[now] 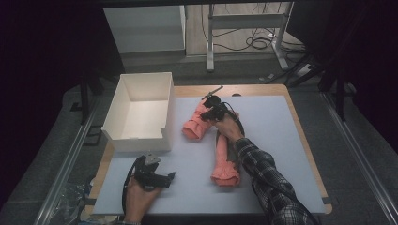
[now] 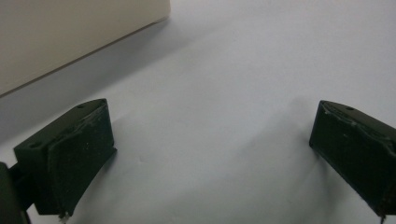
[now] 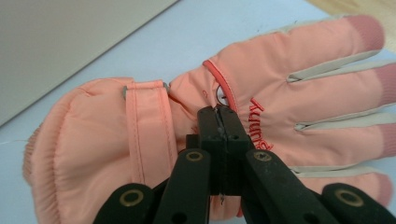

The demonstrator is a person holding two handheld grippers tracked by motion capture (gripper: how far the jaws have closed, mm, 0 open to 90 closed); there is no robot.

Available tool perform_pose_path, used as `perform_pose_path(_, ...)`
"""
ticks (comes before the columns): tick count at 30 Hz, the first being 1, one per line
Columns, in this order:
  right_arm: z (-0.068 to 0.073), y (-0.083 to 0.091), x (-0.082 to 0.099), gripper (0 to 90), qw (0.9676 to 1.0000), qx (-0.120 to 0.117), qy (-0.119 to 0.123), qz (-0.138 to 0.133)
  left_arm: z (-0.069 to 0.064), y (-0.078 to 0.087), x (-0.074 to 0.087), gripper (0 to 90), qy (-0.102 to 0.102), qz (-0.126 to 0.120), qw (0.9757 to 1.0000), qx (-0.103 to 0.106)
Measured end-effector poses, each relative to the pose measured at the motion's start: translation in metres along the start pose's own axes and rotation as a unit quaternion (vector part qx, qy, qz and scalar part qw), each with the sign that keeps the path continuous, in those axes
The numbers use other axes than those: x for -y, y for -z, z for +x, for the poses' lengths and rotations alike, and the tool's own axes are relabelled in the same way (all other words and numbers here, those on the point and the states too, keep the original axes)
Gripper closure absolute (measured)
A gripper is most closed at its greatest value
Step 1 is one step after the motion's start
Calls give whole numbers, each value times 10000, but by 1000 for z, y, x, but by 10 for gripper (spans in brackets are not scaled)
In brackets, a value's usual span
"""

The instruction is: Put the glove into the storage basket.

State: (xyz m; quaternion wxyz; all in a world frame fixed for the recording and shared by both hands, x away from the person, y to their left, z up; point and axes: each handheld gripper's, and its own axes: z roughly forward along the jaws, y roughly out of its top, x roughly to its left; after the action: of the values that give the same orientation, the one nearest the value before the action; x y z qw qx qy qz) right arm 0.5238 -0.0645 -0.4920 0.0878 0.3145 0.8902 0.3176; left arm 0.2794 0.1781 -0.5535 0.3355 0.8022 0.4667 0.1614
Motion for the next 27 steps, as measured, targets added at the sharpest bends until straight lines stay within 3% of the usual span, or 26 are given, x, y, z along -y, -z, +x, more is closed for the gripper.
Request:
perform_pose_path(9, -1, 28, -3, 898, 9997, 6, 136, -220, 0, 0, 0, 0, -6, 6, 10000, -6)
perform_pose_path(27, 20, 96, -4, 898, 9964, -205, 621, -544, 0, 0, 0, 0, -6, 0, 10000, -5)
